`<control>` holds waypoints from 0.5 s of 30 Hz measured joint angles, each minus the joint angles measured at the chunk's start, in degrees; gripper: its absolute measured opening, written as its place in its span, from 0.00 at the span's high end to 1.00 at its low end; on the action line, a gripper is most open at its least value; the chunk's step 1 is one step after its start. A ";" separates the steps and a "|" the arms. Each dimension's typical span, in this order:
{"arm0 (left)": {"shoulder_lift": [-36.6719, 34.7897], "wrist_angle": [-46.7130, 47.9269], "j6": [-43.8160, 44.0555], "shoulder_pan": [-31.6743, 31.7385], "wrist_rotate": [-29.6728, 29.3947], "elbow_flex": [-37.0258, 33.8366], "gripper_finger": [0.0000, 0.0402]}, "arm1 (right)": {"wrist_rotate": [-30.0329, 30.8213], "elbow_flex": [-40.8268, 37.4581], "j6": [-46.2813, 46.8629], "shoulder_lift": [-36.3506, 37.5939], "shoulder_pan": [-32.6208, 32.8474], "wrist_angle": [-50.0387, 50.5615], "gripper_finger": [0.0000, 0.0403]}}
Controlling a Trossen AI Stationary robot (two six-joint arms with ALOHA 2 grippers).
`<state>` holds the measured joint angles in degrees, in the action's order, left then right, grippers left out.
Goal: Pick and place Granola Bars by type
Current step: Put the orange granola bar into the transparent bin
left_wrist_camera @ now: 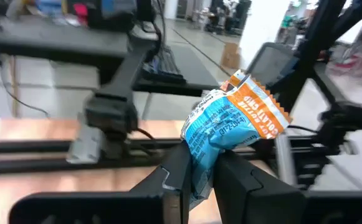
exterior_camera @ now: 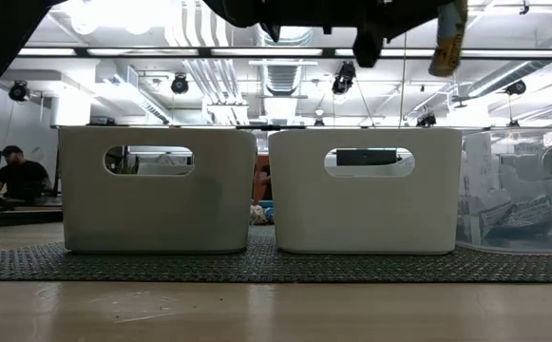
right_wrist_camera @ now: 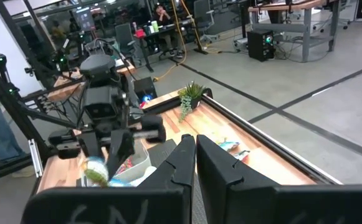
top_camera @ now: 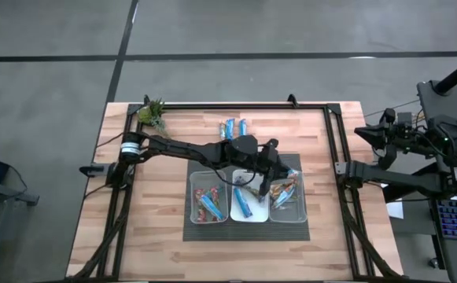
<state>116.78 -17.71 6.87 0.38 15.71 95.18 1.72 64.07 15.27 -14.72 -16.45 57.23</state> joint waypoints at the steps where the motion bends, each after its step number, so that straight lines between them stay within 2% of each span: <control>1: 0.31 -0.01 1.17 -0.01 0.78 -0.03 0.91 | 0.00 0.00 0.00 0.00 0.00 0.00 0.98; 15: 4.83 -0.94 17.75 0.00 7.94 0.45 0.91 | 0.00 0.00 0.04 0.00 0.00 0.00 0.98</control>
<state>121.61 -18.65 24.62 0.38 23.65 95.63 1.72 64.07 15.31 -14.72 -16.45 57.23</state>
